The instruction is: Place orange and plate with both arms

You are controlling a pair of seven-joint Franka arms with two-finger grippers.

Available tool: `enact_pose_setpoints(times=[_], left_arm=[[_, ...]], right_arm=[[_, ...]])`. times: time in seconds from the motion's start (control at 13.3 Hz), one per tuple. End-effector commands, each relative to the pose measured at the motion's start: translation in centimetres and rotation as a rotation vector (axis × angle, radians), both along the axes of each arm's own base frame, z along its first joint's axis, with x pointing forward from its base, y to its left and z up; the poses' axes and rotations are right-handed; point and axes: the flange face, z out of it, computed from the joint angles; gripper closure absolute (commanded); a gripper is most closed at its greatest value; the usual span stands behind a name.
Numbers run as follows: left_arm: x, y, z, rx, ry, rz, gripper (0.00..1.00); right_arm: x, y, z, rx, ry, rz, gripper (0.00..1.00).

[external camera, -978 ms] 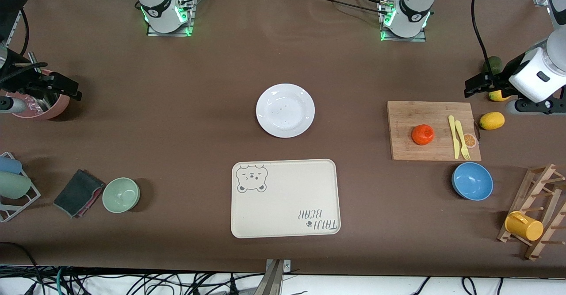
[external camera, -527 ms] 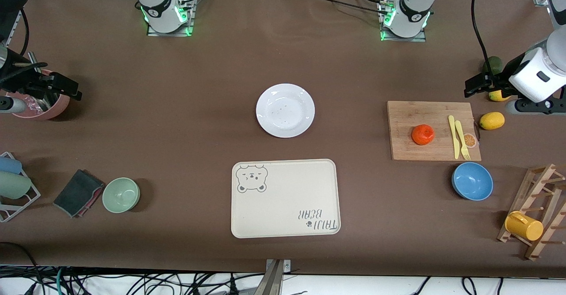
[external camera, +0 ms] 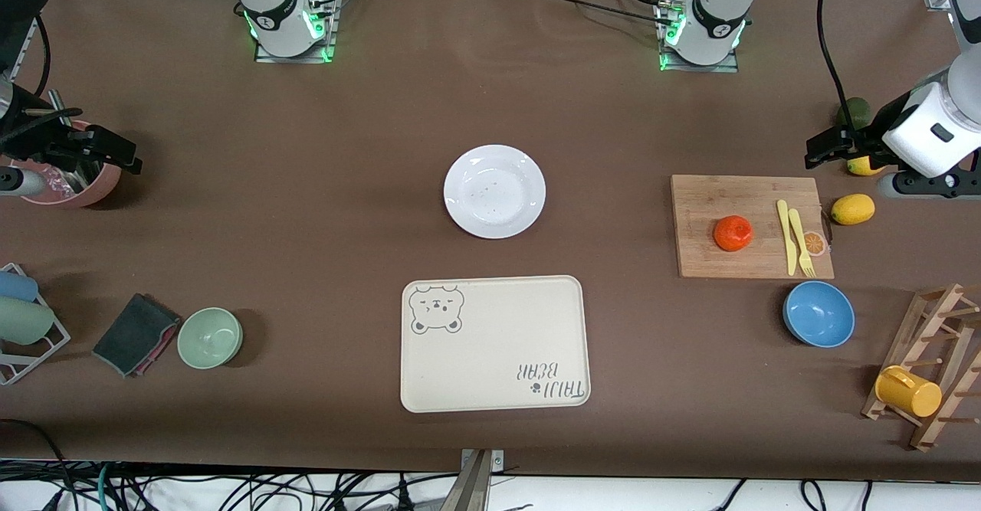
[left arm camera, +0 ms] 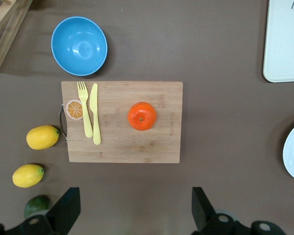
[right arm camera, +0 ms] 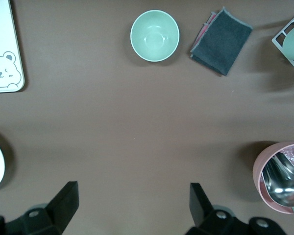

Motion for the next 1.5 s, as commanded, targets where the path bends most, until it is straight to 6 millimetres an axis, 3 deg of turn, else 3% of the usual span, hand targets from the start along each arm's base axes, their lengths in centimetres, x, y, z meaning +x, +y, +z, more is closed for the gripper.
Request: enact_pose_setpoints(times=[0.0, 0.68, 0.83, 0.9, 1.05, 1.28, 1.43], left_arm=[[0.1, 0.0, 0.6, -0.013, 0.001, 0.012, 0.0], [0.2, -0.3, 1.0, -0.017, -0.011, 0.007, 0.0], [0.2, -1.5, 1.4, -0.016, -0.022, -0.014, 0.0], [0.2, -3.2, 1.8, -0.006, -0.031, -0.047, 0.0], [0.2, -3.4, 1.7, -0.005, -0.031, -0.052, 0.0], [0.2, -3.3, 1.5, -0.003, -0.024, -0.045, 0.0], [0.7, -1.2, 0.3, -0.001, 0.002, -0.008, 0.0]], right_arm=[[-0.4, 0.2, 0.3, 0.004, 0.002, -0.004, 0.0], [-0.4, 0.2, 0.3, 0.004, 0.002, -0.004, 0.0], [-0.4, 0.2, 0.3, 0.004, 0.002, -0.004, 0.0], [-0.4, 0.2, 0.3, 0.004, 0.002, -0.004, 0.0], [-0.4, 0.2, 0.3, 0.004, 0.002, -0.004, 0.0], [-0.4, 0.2, 0.3, 0.005, 0.002, -0.004, 0.0], [-0.4, 0.2, 0.3, 0.004, 0.002, -0.003, 0.0]])
